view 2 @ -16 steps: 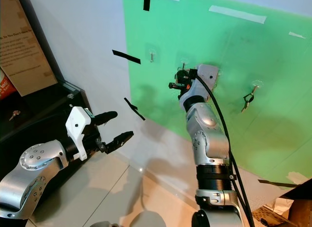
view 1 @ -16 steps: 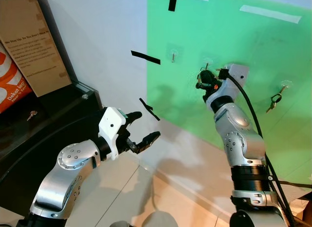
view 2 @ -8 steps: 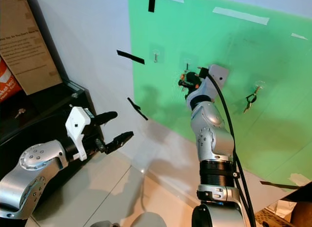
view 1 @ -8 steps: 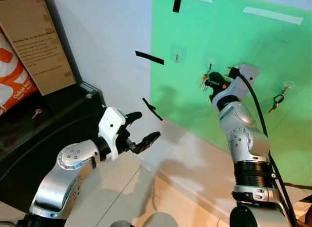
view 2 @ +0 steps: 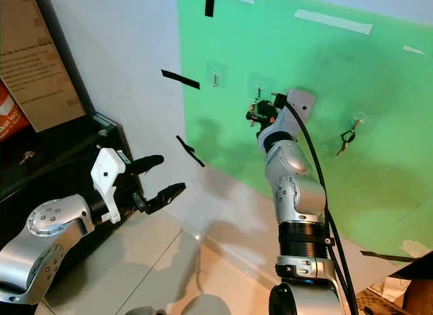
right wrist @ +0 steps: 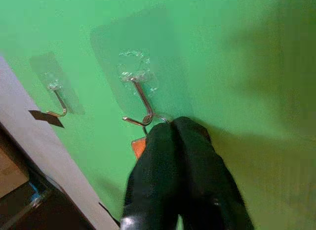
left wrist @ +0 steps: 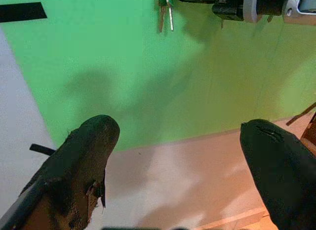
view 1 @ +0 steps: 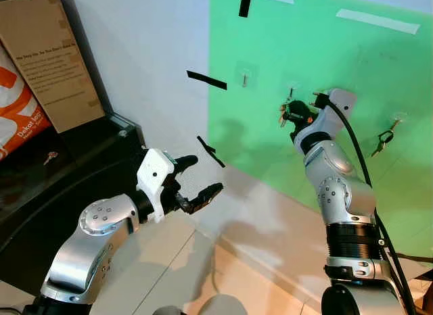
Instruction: Hang keys on a hook
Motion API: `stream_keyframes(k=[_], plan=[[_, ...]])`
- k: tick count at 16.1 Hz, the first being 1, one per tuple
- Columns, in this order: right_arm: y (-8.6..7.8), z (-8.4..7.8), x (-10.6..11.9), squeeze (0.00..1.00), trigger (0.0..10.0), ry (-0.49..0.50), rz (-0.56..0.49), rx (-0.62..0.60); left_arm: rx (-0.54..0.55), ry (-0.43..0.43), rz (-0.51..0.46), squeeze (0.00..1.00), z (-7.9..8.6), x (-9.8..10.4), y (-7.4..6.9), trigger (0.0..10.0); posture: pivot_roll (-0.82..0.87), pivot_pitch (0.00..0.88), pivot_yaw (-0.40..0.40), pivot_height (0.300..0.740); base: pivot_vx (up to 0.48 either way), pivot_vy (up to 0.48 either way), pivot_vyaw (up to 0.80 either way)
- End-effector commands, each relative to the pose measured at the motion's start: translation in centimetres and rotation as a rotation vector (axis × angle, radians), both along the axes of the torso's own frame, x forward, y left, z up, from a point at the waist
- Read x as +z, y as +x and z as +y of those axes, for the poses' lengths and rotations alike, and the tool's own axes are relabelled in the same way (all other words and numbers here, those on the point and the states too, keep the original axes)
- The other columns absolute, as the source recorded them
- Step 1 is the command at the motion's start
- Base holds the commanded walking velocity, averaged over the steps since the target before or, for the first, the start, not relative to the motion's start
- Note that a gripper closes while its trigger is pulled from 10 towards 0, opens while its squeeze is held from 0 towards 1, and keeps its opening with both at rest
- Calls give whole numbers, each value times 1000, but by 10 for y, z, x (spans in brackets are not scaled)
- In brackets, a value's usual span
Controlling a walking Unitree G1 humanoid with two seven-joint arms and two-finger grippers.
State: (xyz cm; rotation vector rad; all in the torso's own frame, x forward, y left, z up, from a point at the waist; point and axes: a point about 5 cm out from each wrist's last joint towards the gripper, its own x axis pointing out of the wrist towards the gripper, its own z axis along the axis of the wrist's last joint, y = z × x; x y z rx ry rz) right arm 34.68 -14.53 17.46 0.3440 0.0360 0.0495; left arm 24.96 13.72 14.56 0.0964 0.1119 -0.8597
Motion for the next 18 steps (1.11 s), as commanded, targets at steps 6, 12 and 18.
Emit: stream_keyframes(k=[6, 12, 18], plan=[[-16, -10, -17, 1000, 10000, -93, 2, 9, 44, -46, -35, 114, -3, 6, 1, 10000, 66, 0, 11, 740, 0, 0, 0], [-54, -15, -50, 1000, 10000, -310, 30, 116, 361, -10, -72, 86, 13, -8, 4, 10000, 47, 0, 14, 740, 0, 0, 110], [-68, -16, -72, 1000, 10000, -310, 138, 111, 560, 80, -63, 125, 28, -25, 5, 10000, 44, 0, 10, 740, 89, 0, 800]])
